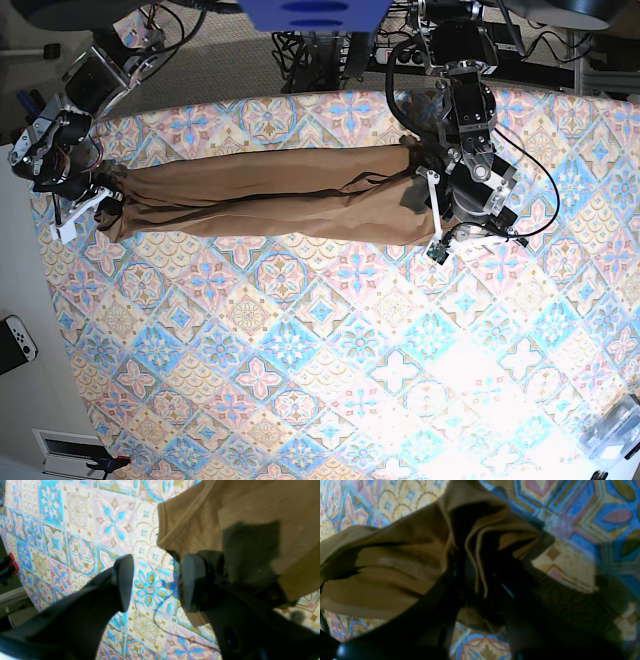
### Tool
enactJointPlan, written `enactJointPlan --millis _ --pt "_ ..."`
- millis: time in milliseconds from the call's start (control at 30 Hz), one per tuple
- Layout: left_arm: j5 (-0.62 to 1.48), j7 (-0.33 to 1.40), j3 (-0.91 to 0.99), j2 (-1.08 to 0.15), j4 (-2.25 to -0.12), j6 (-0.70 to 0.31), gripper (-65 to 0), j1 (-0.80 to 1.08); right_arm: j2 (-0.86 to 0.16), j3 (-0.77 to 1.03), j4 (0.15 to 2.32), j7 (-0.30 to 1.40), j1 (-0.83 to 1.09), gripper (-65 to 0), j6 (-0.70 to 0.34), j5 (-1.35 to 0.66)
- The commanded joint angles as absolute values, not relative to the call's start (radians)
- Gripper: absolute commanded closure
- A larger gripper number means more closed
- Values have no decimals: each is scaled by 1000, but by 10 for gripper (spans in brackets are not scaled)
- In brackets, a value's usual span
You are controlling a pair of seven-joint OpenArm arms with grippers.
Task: Layout the t-shirt on the table in an organized manner, then fold the t-shirt properly
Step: 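Grasp the strip end with the right gripper and drag it toward the left gripper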
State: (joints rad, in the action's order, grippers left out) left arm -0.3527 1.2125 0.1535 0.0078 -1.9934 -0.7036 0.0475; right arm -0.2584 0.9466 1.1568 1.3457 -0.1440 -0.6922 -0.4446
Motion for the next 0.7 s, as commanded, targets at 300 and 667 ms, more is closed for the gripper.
enactJointPlan --millis 300,667 --pt "-357 1208 154 7 -2011 -698 -306 36 -358 941 1173 1357 -159 0 -698 -447" --pt "-357 1208 153 8 -2011 -698 -306 36 -380 794 1411 1357 -157 0 -698 -447"
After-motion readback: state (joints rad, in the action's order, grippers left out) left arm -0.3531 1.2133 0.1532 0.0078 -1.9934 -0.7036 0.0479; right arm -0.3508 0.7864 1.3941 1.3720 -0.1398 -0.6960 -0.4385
